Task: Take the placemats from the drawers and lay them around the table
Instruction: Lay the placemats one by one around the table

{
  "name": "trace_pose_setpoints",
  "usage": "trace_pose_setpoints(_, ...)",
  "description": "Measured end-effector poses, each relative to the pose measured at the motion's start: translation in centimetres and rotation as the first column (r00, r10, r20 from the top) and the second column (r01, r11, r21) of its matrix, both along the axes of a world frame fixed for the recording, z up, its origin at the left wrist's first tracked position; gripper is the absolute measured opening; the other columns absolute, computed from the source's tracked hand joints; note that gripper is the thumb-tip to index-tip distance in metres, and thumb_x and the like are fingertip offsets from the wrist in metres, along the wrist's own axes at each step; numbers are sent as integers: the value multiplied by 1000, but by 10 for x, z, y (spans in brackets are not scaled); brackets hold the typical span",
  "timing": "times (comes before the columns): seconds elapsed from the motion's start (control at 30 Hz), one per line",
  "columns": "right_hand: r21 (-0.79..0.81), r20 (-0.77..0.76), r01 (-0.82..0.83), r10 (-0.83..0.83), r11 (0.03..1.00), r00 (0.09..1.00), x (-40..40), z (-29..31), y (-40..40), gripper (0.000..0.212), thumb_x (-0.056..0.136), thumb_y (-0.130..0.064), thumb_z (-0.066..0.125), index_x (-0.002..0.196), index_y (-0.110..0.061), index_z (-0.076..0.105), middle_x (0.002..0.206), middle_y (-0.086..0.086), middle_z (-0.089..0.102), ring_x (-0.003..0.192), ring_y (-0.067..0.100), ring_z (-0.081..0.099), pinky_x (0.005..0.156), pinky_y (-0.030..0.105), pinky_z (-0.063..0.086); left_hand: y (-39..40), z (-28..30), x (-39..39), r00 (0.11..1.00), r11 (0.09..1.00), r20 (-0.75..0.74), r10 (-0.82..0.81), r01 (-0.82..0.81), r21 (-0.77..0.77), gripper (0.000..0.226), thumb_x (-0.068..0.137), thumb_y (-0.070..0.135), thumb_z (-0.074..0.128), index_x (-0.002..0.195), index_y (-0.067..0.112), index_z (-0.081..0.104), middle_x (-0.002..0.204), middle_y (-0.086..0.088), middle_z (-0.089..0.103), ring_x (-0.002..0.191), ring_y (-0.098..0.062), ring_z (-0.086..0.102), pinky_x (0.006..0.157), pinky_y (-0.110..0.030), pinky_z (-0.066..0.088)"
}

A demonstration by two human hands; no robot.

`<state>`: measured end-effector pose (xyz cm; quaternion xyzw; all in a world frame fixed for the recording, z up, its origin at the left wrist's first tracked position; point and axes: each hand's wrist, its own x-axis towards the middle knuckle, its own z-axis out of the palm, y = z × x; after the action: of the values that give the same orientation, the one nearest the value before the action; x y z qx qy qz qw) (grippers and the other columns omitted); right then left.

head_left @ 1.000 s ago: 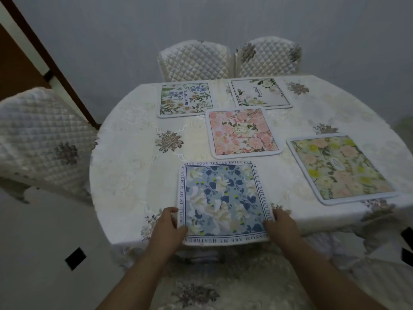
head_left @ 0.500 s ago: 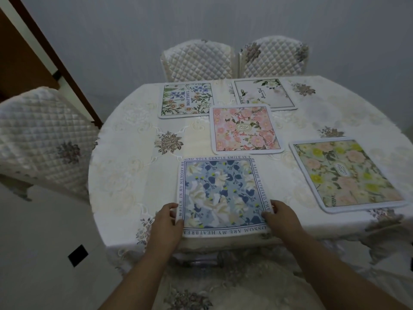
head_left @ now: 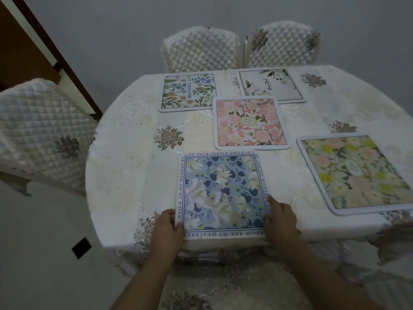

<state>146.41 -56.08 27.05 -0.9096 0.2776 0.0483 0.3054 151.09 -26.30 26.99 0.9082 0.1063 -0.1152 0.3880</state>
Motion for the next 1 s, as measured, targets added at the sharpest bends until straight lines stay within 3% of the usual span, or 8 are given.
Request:
trace_pose_setpoints(0.13,101,114,-2,-10,995,993,2,1,2,49,97,-6,55,143,-20,50,130,9,44,114,24,53,98,36,51,-1,3,2,1000,1000,-16,23,-23,17,14,98,18,61,112,15,61,102,-1,66,86,-17,59,68,-30,39)
trace_pose_setpoints(0.27,50,171,-42,32,998,985,11,-4,-3,41,97,-4,54,137,-14,59,123,8,46,105,15,49,91,23,44,2,2,6,998,998,-47,51,-49,41,11,98,23,62,107,17,59,100,-1,65,86,-17,58,65,-30,37)
trace_pose_setpoints(0.43,-179,48,-72,82,981,996,6,-12,-2,46,92,-15,63,136,-24,59,137,13,48,123,35,44,97,48,45,5,-2,5,1000,999,-16,16,-15,52,22,91,16,68,111,16,58,103,-2,64,97,-26,64,75,-34,47)
trace_pose_setpoints(0.53,-361,60,-251,291,898,955,-1,-14,18,51,93,-33,60,142,-26,49,157,12,33,144,35,29,111,52,37,-6,-5,1,945,927,253,-209,110,358,53,83,14,71,134,12,55,127,-10,59,114,-33,57,95,-44,49)
trace_pose_setpoints(0.63,-321,-2,-585,617,745,787,-9,-33,50,59,104,-46,28,159,-28,17,168,1,6,155,23,-3,122,47,16,-42,-10,-7,800,782,189,-569,456,425,56,105,37,39,158,33,25,167,2,22,154,-26,19,120,-42,29)
trace_pose_setpoints(0.7,-325,-47,-615,637,719,769,-11,-43,53,62,105,-52,15,160,-27,2,168,-4,-5,154,18,-10,121,44,8,-53,-26,-11,737,678,88,-671,561,474,57,107,52,16,161,40,0,169,11,-9,155,-18,-15,126,-43,6)
trace_pose_setpoints(0.87,-268,-173,-575,549,773,818,-15,-35,2,74,97,-65,4,151,-28,-28,157,-10,-37,143,6,-38,121,31,-14,-16,-36,-8,783,653,-4,-622,522,549,66,101,66,2,158,39,-15,165,11,-23,152,-15,-27,124,-42,-9)
trace_pose_setpoints(1.0,-269,-166,-545,520,794,838,-6,-23,-16,74,100,-62,15,159,-24,-9,165,-3,-20,151,9,-19,124,31,-4,-6,-28,3,847,678,-70,-528,470,565,87,88,77,-12,156,23,-25,162,1,-33,149,-20,-34,121,-41,-18)
